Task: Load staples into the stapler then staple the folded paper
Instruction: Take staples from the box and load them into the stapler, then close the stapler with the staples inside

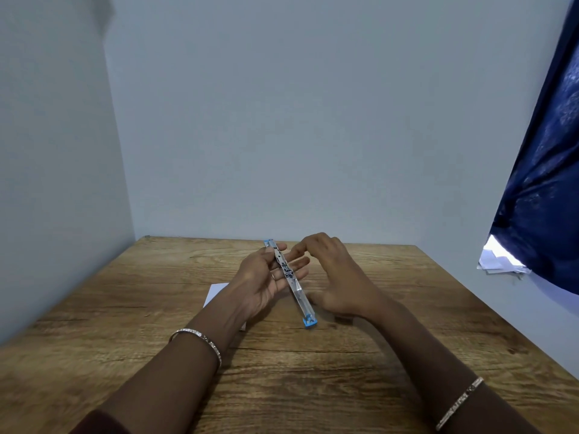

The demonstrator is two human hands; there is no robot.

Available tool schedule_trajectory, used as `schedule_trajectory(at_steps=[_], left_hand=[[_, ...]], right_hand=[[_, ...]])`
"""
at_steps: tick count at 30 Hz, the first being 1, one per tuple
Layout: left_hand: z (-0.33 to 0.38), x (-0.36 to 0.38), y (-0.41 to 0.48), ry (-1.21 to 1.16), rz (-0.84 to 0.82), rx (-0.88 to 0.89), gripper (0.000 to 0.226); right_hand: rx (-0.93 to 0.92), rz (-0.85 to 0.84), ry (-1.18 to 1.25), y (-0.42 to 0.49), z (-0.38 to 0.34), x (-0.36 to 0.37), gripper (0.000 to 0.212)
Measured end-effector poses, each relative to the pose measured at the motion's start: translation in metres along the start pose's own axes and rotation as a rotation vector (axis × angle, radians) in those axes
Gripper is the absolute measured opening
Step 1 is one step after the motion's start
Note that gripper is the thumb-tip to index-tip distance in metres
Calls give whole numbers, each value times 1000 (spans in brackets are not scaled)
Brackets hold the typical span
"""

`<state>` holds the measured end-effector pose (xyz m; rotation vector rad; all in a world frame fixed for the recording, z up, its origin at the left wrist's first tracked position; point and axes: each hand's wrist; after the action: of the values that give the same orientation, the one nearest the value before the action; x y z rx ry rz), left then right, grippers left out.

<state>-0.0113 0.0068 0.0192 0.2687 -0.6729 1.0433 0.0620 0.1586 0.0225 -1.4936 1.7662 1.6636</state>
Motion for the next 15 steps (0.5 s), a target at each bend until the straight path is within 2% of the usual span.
schedule_trajectory(at_steps=[2, 5, 10, 12, 15], left_hand=[[3, -1, 1, -15, 15, 30, 31], [5, -4, 3, 7, 16, 46, 32], [5, -1, 0, -12, -61, 11, 29], [2, 2, -1, 7, -100, 5, 29], [-3, 7, -2, 108, -186, 46, 31]], right_hand=[[-30, -5, -17, 1, -2, 3, 45], [1, 65, 86, 2, -2, 4, 34], [235, 185, 497, 3, 2, 2, 20], [297, 207, 567, 3, 3, 4, 12], [376, 199, 674, 1, 5, 9, 10]])
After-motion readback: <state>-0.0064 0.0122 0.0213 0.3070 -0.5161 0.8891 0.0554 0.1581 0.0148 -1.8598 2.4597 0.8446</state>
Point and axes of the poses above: each hand's wrist, its own y-axis towards the middle knuckle, its own x-axis out of the palm, z = x × y, and after that the axes turned 1 degree about x, right-handed
